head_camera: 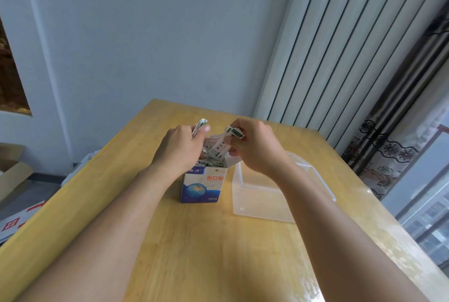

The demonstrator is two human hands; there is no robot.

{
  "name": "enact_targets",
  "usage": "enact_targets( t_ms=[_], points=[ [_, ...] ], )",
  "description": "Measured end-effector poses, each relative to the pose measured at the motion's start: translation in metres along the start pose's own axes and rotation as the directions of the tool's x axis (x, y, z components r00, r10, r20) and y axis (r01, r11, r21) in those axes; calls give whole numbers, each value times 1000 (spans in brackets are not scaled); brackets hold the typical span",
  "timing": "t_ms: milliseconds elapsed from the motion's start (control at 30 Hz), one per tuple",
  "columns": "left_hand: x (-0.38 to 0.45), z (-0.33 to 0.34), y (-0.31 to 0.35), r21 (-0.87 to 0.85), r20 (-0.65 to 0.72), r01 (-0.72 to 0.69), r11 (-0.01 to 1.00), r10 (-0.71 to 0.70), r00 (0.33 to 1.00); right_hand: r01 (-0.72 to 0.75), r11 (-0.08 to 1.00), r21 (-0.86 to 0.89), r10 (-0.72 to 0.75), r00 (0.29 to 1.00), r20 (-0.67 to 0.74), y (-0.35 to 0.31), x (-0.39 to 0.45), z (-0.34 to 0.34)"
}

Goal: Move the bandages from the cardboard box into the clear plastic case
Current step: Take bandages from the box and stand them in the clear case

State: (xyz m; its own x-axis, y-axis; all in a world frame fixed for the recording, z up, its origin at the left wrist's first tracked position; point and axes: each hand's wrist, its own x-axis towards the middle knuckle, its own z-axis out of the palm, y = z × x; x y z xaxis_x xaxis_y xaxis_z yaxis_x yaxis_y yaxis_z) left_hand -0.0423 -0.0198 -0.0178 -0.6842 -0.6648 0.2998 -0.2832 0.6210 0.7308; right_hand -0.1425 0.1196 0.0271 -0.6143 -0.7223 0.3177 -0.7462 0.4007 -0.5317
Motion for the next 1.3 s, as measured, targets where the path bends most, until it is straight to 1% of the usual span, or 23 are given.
enact_targets(
  t_ms=[100,167,300,400,567,633,700,733,767,800,833,900,933,967,1000,1033,1067,1100,1133,1200,1267,1300],
  points=[
    [2,-1,-1,-42,-80,-15,999,12,997,-18,999,41,17,999,42,3,-1,6],
    [2,-3,-1,-51,-95,-56,997,51,994,-36,994,99,32,999,40,5,-1,7],
    [-1,-1,-3,4,17,-114,994,114,993,-57,967,250,66,998,-25,6,1,3],
    [1,-1,-5,-18,40,-118,993,119,992,-82,932,354,103,994,-43,7,2,3],
    [3,-2,2,-70,-53,-197,978,194,980,-36,901,433,90,990,-106,13,2,-4],
    [1,-4,10,-144,-99,-212,967,199,975,-19,867,499,101,985,-139,15,-1,-12],
    [-3,-10,20,-240,-210,-251,938,202,957,2,822,570,113,979,-167,17,-7,-24],
    [-4,-14,26,-296,-254,-266,917,193,948,11,799,601,118,977,-175,19,-12,-33],
    [-6,-18,32,-363,-264,-257,895,166,950,18,780,625,117,978,-175,21,-18,-41],
    [-9,-21,39,-436,-234,-224,872,131,964,23,765,643,108,981,-164,24,-25,-49],
    [-14,-23,47,-498,-173,-174,849,99,980,25,757,653,92,985,-145,29,-31,-57],
    [-26,-20,65,-578,-5,-36,815,40,999,29,761,648,43,994,-96,37,-43,-75],
    [-33,-16,75,-607,111,64,792,5,994,30,770,638,15,998,-64,41,-49,-84],
    [-39,-9,86,-624,259,187,759,-25,966,30,783,621,-7,999,-39,47,-54,-94],
    [-44,-6,93,-633,420,319,705,-33,907,32,822,569,-29,999,-15,48,-56,-100],
    [-47,-2,99,-627,565,431,649,-1,825,39,876,482,-48,999,7,48,-56,-105],
    [-51,6,107,-604,672,506,616,52,738,44,922,386,-57,998,24,52,-60,-113],
    [-53,14,114,-583,739,552,597,106,665,52,954,295,-64,997,31,54,-63,-119],
    [-53,21,118,-565,781,586,580,149,606,57,973,223,-68,997,41,57,-64,-125],
    [-53,37,125,-531,830,623,574,204,520,42,991,126,-54,994,90,62,-66,-133],
    [-53,48,127,-512,849,624,591,236,473,31,998,60,-39,989,140,68,-67,-137],
    [-53,52,126,-510,850,611,606,244,467,38,999,36,-43,988,151,69,-67,-137]
  ],
)
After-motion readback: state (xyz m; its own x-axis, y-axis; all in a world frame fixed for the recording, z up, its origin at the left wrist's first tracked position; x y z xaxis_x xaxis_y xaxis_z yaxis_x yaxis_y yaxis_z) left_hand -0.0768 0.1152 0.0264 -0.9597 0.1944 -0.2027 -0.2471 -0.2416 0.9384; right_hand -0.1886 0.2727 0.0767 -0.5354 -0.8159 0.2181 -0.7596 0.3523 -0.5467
